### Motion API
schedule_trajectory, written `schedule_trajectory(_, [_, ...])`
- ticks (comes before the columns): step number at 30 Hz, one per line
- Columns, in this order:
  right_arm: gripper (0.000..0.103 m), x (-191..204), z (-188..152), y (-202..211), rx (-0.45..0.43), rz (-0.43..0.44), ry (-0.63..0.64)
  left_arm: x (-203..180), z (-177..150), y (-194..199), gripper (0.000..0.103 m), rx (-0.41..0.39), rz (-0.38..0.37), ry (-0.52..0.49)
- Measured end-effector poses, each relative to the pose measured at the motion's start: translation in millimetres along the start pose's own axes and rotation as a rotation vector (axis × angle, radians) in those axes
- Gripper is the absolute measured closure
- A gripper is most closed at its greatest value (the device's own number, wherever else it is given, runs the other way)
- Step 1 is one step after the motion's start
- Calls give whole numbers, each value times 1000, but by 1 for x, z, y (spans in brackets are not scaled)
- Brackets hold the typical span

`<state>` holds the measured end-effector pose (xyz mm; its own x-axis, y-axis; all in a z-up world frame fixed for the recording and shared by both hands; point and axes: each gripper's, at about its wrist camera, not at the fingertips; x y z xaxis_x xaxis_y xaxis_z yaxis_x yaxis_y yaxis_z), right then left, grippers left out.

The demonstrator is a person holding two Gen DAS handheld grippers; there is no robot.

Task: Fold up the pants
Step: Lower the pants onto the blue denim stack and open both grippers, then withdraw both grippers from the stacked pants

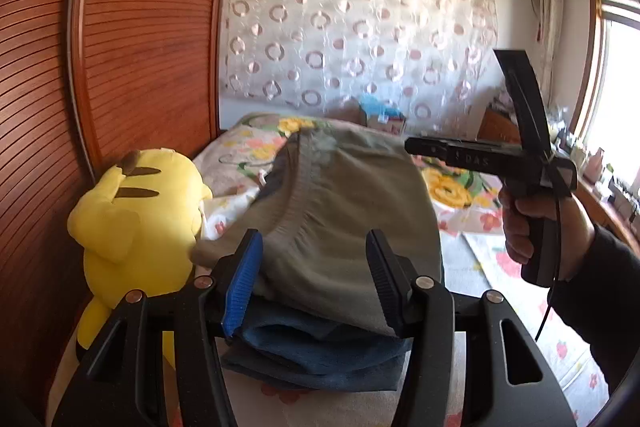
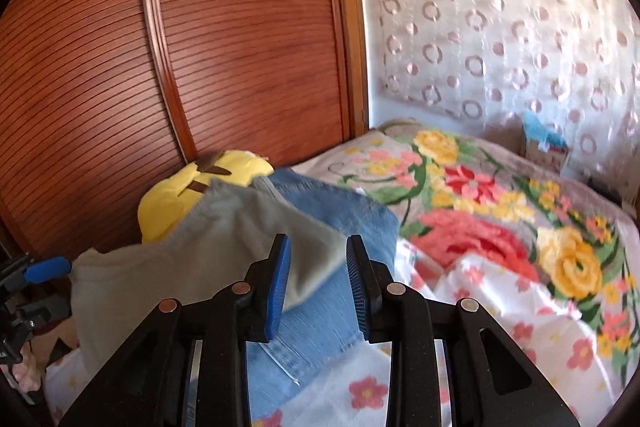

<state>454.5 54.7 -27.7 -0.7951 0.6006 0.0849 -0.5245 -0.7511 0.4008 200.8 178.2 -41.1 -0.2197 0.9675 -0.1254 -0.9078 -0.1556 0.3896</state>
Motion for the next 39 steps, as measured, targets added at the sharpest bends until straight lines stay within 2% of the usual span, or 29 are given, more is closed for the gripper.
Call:
schedule_trajectory(6, [73,-4,7,-26,24,-61,-15,-1,-14,-14,48,58,22,-33])
schedule_trajectory(11, [73,4,7,-28,13,-56,-23,-2,-17,-16,48,71,33,-50])
schedule_trajectory(16, [73,10,-5,-2,12,-70,-36,-6,-18,-13,48,75,49,-78])
schedule_trajectory(26, [73,52,-32,79,-29,-82,-45,-11,-22,-2,47,85,47,-101])
schedule_trajectory(28, [73,59,-36,94,-40,-80,-41,-11,-23,0,36,85,41,-102])
schedule_trajectory(29, [73,62,-38,101,-43,-82,-37,-11,-24,3,27,78,32,-99])
schedule_trajectory(34, [73,77,-50,128,-48,-91,-37,-16,-25,13,24,74,3,-104])
schedule_trajectory(35, [73,77,-54,132,-49,-93,-37,-17,-25,15,20,76,-5,-105])
schedule_trajectory(36, [73,79,-56,136,-48,-96,-35,-18,-25,18,17,71,-6,-105])
schedule_trajectory(39, [73,83,-63,146,-45,-103,-43,-19,-24,27,17,54,6,-107])
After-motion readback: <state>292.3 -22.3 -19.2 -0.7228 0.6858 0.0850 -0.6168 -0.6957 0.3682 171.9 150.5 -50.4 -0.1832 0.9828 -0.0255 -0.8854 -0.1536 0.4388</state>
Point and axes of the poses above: each gripper's, at about its wrist camera, not at the fingertips, and y roughly against the way its jaws point, x to its left, z to its top, and after that the axes turned 10 degrees about -x, right-handed
